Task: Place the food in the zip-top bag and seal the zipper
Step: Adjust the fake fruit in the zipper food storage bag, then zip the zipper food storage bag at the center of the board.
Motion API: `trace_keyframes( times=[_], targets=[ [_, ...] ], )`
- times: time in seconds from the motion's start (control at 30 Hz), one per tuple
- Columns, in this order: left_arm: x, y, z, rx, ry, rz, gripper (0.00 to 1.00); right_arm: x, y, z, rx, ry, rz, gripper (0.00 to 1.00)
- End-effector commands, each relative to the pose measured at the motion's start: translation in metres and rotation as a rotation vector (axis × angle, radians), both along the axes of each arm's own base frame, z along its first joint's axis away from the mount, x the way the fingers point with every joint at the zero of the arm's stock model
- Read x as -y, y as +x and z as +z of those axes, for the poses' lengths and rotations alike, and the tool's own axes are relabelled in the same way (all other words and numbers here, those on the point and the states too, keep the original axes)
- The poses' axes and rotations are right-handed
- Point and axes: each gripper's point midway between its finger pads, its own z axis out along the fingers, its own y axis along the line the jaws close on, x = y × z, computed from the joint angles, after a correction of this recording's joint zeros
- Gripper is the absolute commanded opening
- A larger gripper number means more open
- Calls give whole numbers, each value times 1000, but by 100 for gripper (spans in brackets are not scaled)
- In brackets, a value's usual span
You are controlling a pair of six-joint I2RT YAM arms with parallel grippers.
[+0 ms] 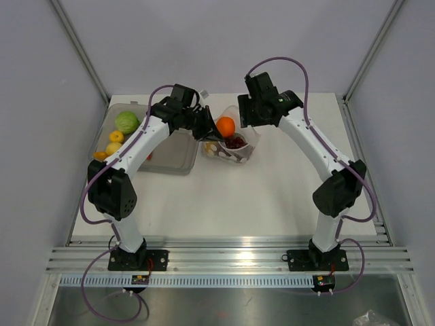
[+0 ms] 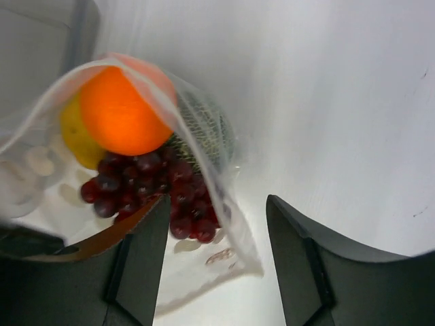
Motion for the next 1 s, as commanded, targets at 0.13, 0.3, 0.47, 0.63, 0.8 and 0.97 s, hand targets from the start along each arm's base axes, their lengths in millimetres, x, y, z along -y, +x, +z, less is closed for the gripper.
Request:
trace_keyframes(
  times=[0.13,0.3,0.47,0.63,0.8,0.97],
  targets=[
    [2,2,26,76,-33,-56,0,14,19,-26,-53,-62,24,29],
    [-1,9,26,87,-8,-59,0,1,0,-16,-45,73,54,0],
    [0,10,35,101,-21,-50,0,3,-13,-21,-59,92,55,9],
    [-2,9,33,76,-50,29,0,-6,-22,-9,-24,155,125,60],
    [-2,12,23,30,-81,114,0,-36,-47,22,41,311,346,71],
    [-3,15,30,25,-114,183,0,-28,-51,19,45,289,316,77]
  ],
)
